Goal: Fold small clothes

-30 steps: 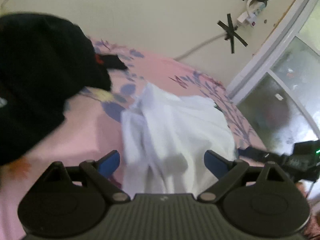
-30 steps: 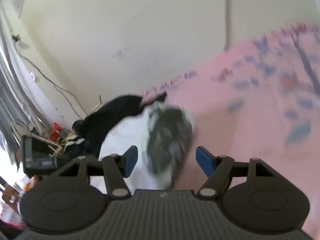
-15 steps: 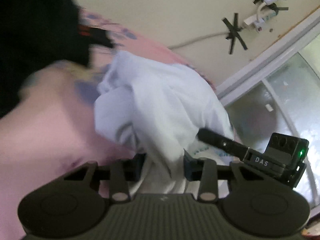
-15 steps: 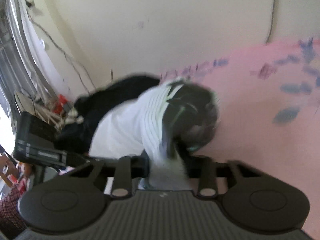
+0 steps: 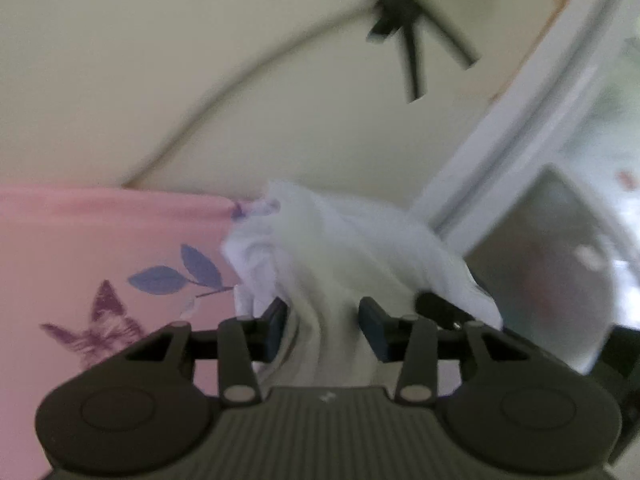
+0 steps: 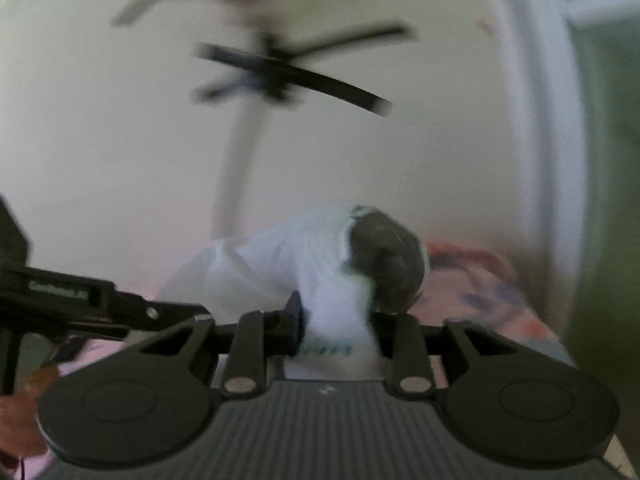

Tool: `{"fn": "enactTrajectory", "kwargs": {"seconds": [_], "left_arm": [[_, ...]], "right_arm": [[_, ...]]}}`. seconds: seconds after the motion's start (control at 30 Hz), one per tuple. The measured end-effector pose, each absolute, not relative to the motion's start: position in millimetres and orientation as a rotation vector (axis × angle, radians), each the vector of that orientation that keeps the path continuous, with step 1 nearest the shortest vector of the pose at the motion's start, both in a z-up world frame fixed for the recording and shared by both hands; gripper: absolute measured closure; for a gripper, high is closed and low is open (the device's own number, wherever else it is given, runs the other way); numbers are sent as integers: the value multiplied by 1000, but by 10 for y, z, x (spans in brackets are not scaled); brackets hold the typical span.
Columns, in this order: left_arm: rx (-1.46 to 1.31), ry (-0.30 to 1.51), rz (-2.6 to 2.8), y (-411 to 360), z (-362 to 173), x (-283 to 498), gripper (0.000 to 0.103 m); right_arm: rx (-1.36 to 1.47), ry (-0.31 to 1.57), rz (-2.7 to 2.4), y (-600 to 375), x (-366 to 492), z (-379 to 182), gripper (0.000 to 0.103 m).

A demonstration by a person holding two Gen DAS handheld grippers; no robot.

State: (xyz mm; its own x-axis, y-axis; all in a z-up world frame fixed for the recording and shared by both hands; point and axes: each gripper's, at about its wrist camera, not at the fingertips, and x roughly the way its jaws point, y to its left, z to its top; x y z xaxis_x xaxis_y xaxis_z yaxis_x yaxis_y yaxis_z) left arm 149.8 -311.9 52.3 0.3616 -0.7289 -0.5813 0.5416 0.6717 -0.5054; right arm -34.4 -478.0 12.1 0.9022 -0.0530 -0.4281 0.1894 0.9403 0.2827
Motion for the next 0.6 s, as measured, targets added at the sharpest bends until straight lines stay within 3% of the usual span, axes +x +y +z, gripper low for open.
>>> {"fn": "enactTrajectory", "kwargs": {"seconds": [0.03,0.07,0.23,0.33,0.6], "left_arm": [[-230,898,-816,-3205,425,1524,63],[-213,906,-805,-3259,339,1517,60],[-149,873,-798,-3149,303,1278,53],[-125,828,-774,-2871,373,985,45],[-8,758,-662,-2256,302,229,45]], "right_arm": [[343,444,-164,-4848,-314,24,58],[348,438,-174,-4883,-319,-35,54],[271,390,-225,-4850,-455,57,45],[311,366,-242,-4794,-652,149,45],[367,417,-216,-4164,-1460,117,45]]}}
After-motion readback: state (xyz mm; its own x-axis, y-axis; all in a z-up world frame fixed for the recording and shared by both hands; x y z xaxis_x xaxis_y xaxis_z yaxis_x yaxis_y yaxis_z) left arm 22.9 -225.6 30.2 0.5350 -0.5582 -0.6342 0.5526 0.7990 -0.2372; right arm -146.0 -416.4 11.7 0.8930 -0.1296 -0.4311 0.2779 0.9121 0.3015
